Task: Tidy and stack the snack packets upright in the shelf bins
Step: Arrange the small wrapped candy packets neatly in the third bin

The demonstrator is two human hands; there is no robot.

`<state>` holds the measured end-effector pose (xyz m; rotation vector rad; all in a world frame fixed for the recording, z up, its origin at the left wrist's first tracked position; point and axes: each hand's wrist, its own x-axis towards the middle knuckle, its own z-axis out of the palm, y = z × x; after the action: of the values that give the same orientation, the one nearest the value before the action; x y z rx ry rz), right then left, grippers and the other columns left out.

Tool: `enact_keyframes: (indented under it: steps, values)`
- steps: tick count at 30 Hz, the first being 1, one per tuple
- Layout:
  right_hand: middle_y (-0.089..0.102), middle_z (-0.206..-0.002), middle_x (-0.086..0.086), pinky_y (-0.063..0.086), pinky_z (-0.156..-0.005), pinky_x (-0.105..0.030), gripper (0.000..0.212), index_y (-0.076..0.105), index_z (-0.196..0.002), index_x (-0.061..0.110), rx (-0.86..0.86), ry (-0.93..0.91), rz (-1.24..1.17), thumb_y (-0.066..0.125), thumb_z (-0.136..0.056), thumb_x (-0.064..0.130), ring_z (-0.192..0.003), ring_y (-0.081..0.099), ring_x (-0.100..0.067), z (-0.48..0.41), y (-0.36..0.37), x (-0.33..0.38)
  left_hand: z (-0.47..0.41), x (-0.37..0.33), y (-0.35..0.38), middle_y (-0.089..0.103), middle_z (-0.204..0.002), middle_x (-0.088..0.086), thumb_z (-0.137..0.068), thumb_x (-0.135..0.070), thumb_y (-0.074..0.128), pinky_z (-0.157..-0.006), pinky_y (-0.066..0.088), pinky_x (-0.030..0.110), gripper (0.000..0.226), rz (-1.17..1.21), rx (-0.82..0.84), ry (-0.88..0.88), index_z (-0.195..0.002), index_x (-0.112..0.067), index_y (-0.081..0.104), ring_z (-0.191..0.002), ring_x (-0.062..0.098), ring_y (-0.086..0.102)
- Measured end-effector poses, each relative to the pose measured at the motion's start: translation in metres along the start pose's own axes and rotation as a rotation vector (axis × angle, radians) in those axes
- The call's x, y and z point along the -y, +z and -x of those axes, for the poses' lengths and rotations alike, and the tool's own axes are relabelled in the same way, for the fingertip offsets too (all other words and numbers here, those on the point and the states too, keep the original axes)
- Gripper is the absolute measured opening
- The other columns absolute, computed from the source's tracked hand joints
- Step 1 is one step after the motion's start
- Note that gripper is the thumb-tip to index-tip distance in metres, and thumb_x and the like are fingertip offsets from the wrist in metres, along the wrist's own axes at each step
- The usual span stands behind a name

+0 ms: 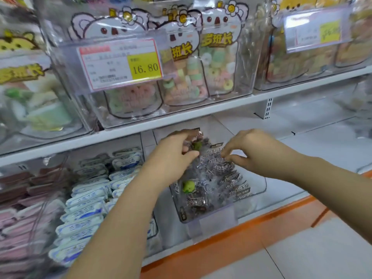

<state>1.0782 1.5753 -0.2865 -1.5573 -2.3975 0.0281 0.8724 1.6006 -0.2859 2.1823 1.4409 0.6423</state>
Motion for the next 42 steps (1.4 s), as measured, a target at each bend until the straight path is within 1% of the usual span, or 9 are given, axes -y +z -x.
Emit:
enact_keyframes:
  steps: [4,9,13,18,23,26,31,37,42]
  values:
    - [0.071,-0.104,0.006,0.04,-0.076,-0.013,0.022,0.07,-0.108,0.022,0.218,-0.042,-0.129,0.056,-0.091,0.018,-0.083,0.057,-0.002,-0.016,0.014,0.046,0.051,0.015,0.014,0.059,-0.098,-0.023,-0.093,-0.014,0.054,-0.066,0.039,0.001,0.028,0.294,-0.347,-0.095,-0.111,-0.034,0.058,-0.085,-0.012,0.054]
    - [0.068,-0.091,-0.009,0.051,-0.076,-0.032,0.016,0.068,-0.097,0.008,0.457,-0.046,-0.01,0.063,-0.084,0.016,-0.084,0.062,-0.024,-0.044,0.056,0.065,0.07,0.029,0.025,0.061,-0.091,-0.023,-0.093,-0.01,0.053,-0.071,0.039,-0.002,0.026,0.368,-0.42,-0.072,-0.102,-0.033,0.059,-0.088,-0.017,0.054]
    - [0.045,-0.067,0.002,0.038,-0.065,-0.028,0.028,0.045,-0.07,0.014,0.595,0.051,0.05,0.067,-0.083,0.025,-0.073,0.048,-0.022,-0.074,0.074,0.071,0.061,0.038,0.021,0.064,-0.094,-0.02,-0.095,-0.009,0.048,-0.075,0.047,0.006,0.027,0.388,-0.477,-0.11,-0.106,-0.029,0.062,-0.09,-0.01,0.058]
    - [0.057,-0.097,-0.004,0.047,-0.08,-0.033,0.047,0.055,-0.108,0.005,0.814,0.144,0.022,0.068,-0.08,0.041,-0.089,0.056,-0.024,-0.096,0.077,0.074,0.053,0.054,0.021,0.063,-0.098,-0.022,-0.094,-0.014,0.052,-0.072,0.041,0.005,0.027,0.221,-0.361,-0.063,-0.113,-0.031,0.062,-0.085,-0.009,0.054]
    - [0.059,-0.116,-0.008,0.047,-0.095,-0.04,0.056,0.053,-0.121,0.006,0.875,0.145,0.076,0.065,-0.081,0.043,-0.106,0.057,-0.028,-0.096,0.088,0.073,0.05,0.06,0.022,0.063,-0.112,-0.011,-0.095,-0.019,0.05,-0.092,0.044,0.033,0.028,0.119,-0.305,-0.039,-0.118,-0.029,0.062,-0.107,0.01,0.053]
    - [0.058,-0.106,-0.003,0.045,-0.093,-0.032,0.052,0.055,-0.118,0.005,0.799,0.131,0.043,0.069,-0.08,0.037,-0.099,0.056,-0.022,-0.092,0.094,0.074,0.048,0.062,0.023,0.062,-0.116,-0.01,-0.096,-0.018,0.046,-0.098,0.039,0.032,0.03,0.09,-0.282,-0.019,-0.119,-0.028,0.062,-0.113,0.009,0.047]
    - [0.051,-0.066,0.005,0.038,-0.058,-0.022,0.029,0.05,-0.064,0.02,0.649,0.109,-0.027,0.074,-0.078,0.028,-0.062,0.048,-0.011,-0.088,0.08,0.068,0.046,0.065,0.025,0.061,-0.118,-0.014,-0.096,-0.016,0.044,-0.102,0.035,0.031,0.031,0.019,-0.264,0.011,-0.117,-0.028,0.063,-0.112,0.007,0.047]
    - [0.058,-0.071,0.011,0.035,-0.058,-0.012,0.017,0.06,-0.079,0.026,0.36,-0.023,-0.212,0.076,-0.075,0.028,-0.061,0.049,0.003,-0.056,0.037,0.056,0.046,0.062,0.026,0.059,-0.12,-0.016,-0.098,-0.024,0.041,-0.104,0.035,0.035,0.03,0.068,-0.242,-0.016,-0.121,-0.031,0.059,-0.115,0.006,0.045]
    - [0.065,-0.057,0.005,0.046,-0.053,-0.013,0.011,0.064,-0.079,0.009,-0.098,0.251,-0.863,0.072,-0.077,0.016,-0.052,0.058,-0.003,-0.032,0.019,0.043,0.052,0.048,0.019,0.059,-0.096,-0.035,-0.087,-0.059,0.036,-0.106,0.038,0.039,0.042,0.43,-0.299,-0.046,-0.116,-0.039,0.059,-0.104,-0.006,0.053]
